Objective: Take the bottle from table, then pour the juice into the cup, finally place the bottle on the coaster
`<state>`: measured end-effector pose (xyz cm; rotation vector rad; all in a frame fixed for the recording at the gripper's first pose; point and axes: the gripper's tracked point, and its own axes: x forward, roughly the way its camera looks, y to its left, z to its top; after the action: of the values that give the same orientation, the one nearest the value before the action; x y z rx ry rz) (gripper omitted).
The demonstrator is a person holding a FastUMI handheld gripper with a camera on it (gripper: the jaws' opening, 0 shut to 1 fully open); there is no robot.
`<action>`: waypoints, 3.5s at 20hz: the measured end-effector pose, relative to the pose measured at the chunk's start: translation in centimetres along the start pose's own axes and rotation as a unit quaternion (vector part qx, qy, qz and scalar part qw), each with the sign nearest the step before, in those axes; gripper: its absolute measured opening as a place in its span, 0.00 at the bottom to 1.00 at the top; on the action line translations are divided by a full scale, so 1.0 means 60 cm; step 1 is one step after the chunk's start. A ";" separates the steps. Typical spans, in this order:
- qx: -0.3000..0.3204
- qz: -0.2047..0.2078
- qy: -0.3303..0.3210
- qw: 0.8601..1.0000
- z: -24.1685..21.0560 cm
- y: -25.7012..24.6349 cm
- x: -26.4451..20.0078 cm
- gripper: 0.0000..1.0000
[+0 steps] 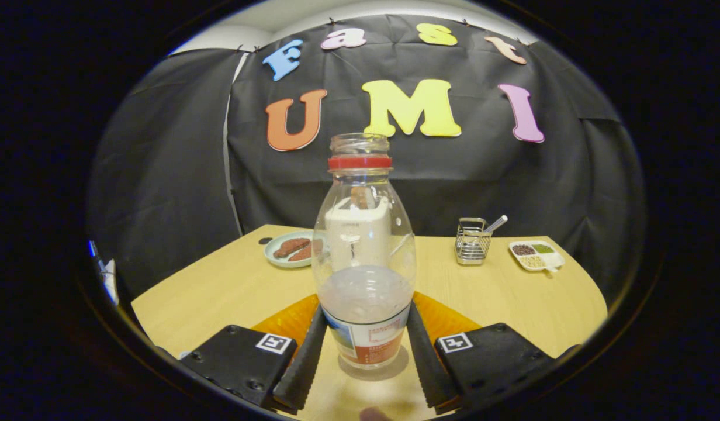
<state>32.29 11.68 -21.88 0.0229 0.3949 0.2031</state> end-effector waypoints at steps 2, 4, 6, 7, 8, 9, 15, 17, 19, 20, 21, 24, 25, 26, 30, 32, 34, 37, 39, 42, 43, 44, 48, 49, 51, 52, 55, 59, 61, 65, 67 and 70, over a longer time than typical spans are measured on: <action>-0.012 -0.007 0.006 1.000 -0.019 -0.005 0.012 0.76; -0.014 -0.007 0.010 1.000 -0.032 -0.008 0.020 0.77; -0.013 -0.007 0.006 1.000 -0.037 -0.008 0.024 0.77; -0.014 -0.006 0.005 1.000 -0.041 -0.008 0.027 0.77; -0.016 -0.007 0.004 1.000 -0.047 -0.006 0.028 0.77; -0.018 -0.006 0.003 1.000 -0.050 -0.006 0.032 0.77; -0.011 -0.006 0.003 1.000 -0.063 -0.009 0.043 0.77; -0.016 -0.007 0.000 1.000 -0.065 -0.008 0.044 0.78; -0.013 -0.004 0.002 1.000 -0.071 -0.006 0.046 0.78; -0.006 -0.001 0.000 1.000 -0.072 -0.005 0.046 0.78; -0.006 -0.002 0.000 1.000 -0.072 -0.005 0.046 0.78; -0.015 -0.003 -0.002 1.000 -0.071 0.001 0.044 0.79; -0.017 -0.003 -0.002 1.000 -0.072 0.000 0.044 0.80; -0.019 -0.003 -0.003 1.000 -0.072 0.000 0.043 0.80; -0.028 -0.006 -0.004 1.000 -0.073 0.000 0.042 0.83; -0.026 -0.009 0.000 1.000 -0.078 -0.006 0.043 0.85; -0.021 -0.007 0.004 1.000 -0.080 -0.005 0.041 0.89; -0.018 -0.006 0.005 1.000 -0.079 -0.003 0.037 0.91; -0.017 -0.012 0.006 1.000 -0.080 -0.008 0.030 0.94; -0.008 -0.020 -0.002 1.000 -0.071 -0.013 0.020 0.95; -0.004 -0.020 -0.004 1.000 -0.066 -0.014 0.016 0.95; -0.002 -0.018 -0.005 1.000 -0.063 -0.010 0.011 0.95; 0.003 -0.017 -0.008 1.000 -0.056 -0.003 -0.019 1.00; 0.007 -0.017 -0.010 1.000 -0.052 -0.002 -0.027 1.00; 0.015 -0.016 -0.017 1.000 -0.043 0.002 -0.049 1.00; 0.018 -0.015 -0.021 0.999 -0.035 0.006 -0.066 1.00; 0.025 -0.023 -0.059 0.998 0.013 0.003 -0.135 1.00; 0.033 -0.055 -0.102 0.993 0.095 -0.017 -0.246 1.00; 0.011 -0.074 -0.140 0.987 0.146 -0.028 -0.305 1.00; -0.002 -0.083 -0.187 0.979 0.202 -0.045 -0.400 1.00; -0.006 -0.094 -0.203 0.975 0.217 -0.054 -0.439 1.00; -0.013 -0.112 -0.211 0.971 0.210 -0.066 -0.484 1.00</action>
<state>11.70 2.19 0.54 -0.0048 -0.0306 -0.0217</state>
